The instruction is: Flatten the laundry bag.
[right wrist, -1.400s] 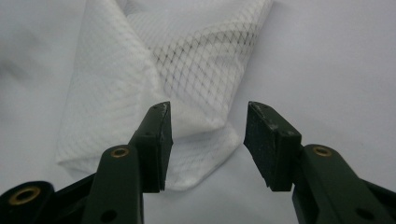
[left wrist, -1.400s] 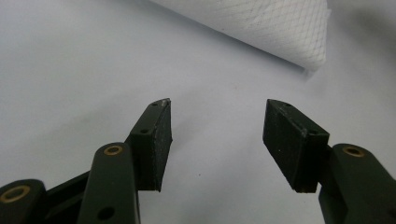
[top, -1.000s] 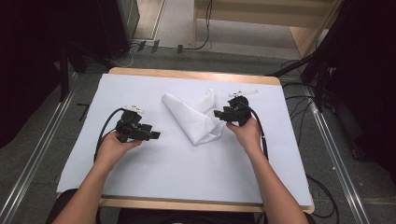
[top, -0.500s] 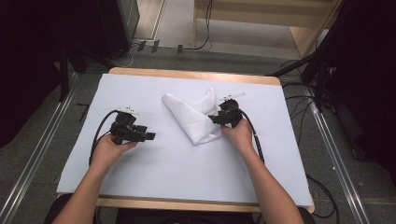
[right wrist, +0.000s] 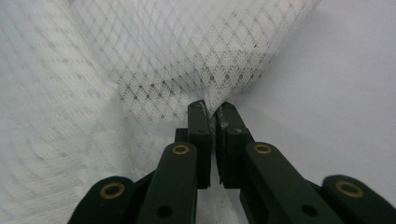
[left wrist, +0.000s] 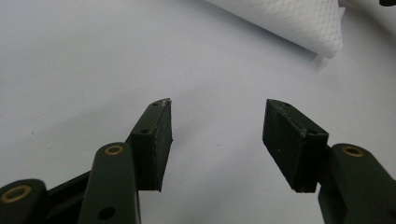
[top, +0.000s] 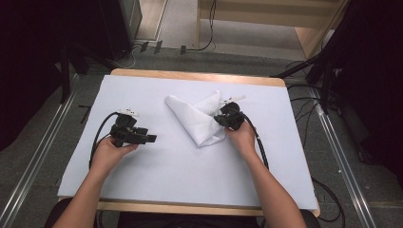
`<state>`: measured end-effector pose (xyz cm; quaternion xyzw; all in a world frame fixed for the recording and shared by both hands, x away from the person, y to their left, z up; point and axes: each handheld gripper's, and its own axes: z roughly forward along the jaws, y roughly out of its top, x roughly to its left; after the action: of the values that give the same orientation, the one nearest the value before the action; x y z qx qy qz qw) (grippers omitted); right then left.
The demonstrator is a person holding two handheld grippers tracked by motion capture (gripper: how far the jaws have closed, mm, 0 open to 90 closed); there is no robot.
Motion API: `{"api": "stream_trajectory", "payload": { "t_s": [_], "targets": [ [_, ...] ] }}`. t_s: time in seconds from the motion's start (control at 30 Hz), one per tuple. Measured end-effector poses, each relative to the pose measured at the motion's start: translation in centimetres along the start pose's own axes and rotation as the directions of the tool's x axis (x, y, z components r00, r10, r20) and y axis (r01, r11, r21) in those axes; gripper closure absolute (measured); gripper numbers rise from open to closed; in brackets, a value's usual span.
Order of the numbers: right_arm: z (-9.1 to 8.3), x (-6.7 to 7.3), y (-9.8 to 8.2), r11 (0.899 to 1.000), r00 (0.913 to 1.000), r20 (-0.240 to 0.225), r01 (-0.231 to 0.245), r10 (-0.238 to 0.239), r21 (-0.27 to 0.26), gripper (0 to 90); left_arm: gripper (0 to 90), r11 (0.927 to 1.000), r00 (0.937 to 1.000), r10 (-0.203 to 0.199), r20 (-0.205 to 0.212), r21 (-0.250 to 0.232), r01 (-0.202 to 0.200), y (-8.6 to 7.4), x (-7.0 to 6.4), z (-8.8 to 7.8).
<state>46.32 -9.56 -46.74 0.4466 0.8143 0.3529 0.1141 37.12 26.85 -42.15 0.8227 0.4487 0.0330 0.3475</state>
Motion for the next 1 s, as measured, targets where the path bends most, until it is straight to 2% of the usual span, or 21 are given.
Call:
{"api": "stream_trajectory", "payload": {
  "t_s": [0.07,0.1,0.17,0.33,0.37,0.63,0.67,0.83,1.0],
  "targets": [
    [-0.9,-0.2,0.5,0.999,0.9996,-0.021,-0.017,0.017,-0.034,89.5,43.6,1.0000,1.0000,-0.005,0.000,-0.001,0.005,0.0,0.3,-0.2],
    [-0.9,-0.2,0.5,0.999,0.9996,-0.021,-0.017,0.017,-0.034,89.5,43.6,1.0000,1.0000,-0.005,0.000,-0.001,0.005,0.0,0.3,-0.2],
    [-2.1,0.0,1.2,0.998,0.9986,-0.046,-0.029,0.026,-0.054,89.6,43.8,0.9999,0.9999,-0.010,-0.001,-0.002,0.010,0.0,0.4,-0.3],
    [-3.2,0.8,1.9,0.997,0.9970,-0.077,-0.016,0.010,-0.077,89.6,43.8,0.9997,0.9997,-0.022,-0.005,-0.005,0.022,-0.1,0.7,-0.8],
    [-3.7,1.4,2.2,0.996,0.9951,-0.098,-0.020,0.012,-0.081,89.6,43.8,0.9996,0.9996,-0.028,-0.007,-0.004,0.028,-0.1,0.9,-1.0],
    [-4.4,3.5,3.0,0.995,0.9872,-0.157,0.012,-0.027,-0.096,89.5,43.7,0.9984,0.9985,-0.054,-0.011,-0.018,0.054,-0.3,1.7,-1.7],
    [-4.5,4.1,3.2,0.995,0.9853,-0.167,0.019,-0.036,-0.098,89.5,43.7,0.9983,0.9984,-0.056,-0.010,-0.020,0.055,-0.3,1.8,-1.8],
    [-4.7,5.4,3.5,0.994,0.9790,-0.197,0.034,-0.055,-0.108,89.3,43.6,0.9975,0.9977,-0.066,-0.015,-0.026,0.065,-0.4,2.1,-2.2],
    [-4.7,7.0,3.6,0.991,0.9690,-0.227,0.073,-0.096,-0.110,89.3,43.6,0.9962,0.9967,-0.079,-0.018,-0.038,0.078,-0.6,2.5,-2.6]
  ]
}}
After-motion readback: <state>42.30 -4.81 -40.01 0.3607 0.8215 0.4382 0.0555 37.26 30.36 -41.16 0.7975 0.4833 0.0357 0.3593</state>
